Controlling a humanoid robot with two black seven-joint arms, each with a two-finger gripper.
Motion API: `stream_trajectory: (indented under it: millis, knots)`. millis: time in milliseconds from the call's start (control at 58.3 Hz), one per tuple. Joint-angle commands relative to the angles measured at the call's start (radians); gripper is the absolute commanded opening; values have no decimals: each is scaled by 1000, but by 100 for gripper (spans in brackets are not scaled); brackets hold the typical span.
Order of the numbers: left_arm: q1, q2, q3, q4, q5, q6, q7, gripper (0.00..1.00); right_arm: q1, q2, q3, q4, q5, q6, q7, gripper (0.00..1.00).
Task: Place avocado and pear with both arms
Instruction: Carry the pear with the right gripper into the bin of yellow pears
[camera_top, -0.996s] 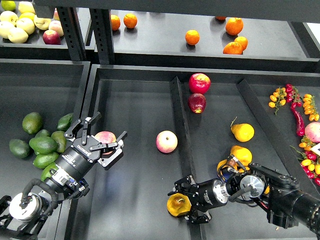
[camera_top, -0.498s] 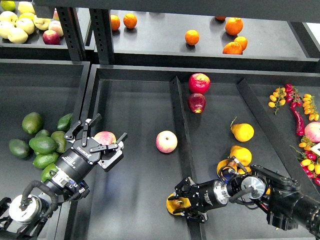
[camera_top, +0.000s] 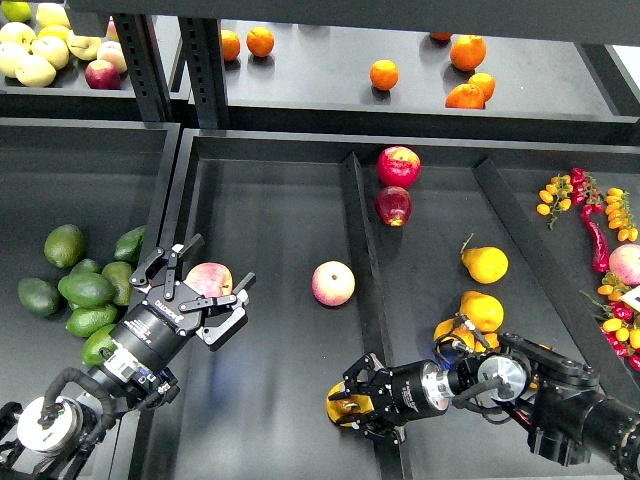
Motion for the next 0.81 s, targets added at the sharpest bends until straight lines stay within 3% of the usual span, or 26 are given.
stream_trajectory:
  millis: [0,103,463,790]
  knots:
    - [2,0,1,1,3,0,0,99,7,-10,60,29,0,1,0,15]
    - [1,0,4,1,3,0,0,99,7,-39,83,67,-2,-5,0,16]
    - [5,0,8,1,3,0,0,99,-30,-328,101,211,9,1,0,16]
    - [5,0,8,1,3,0,0,99,-122,-395,99,199,-2,1,0,17]
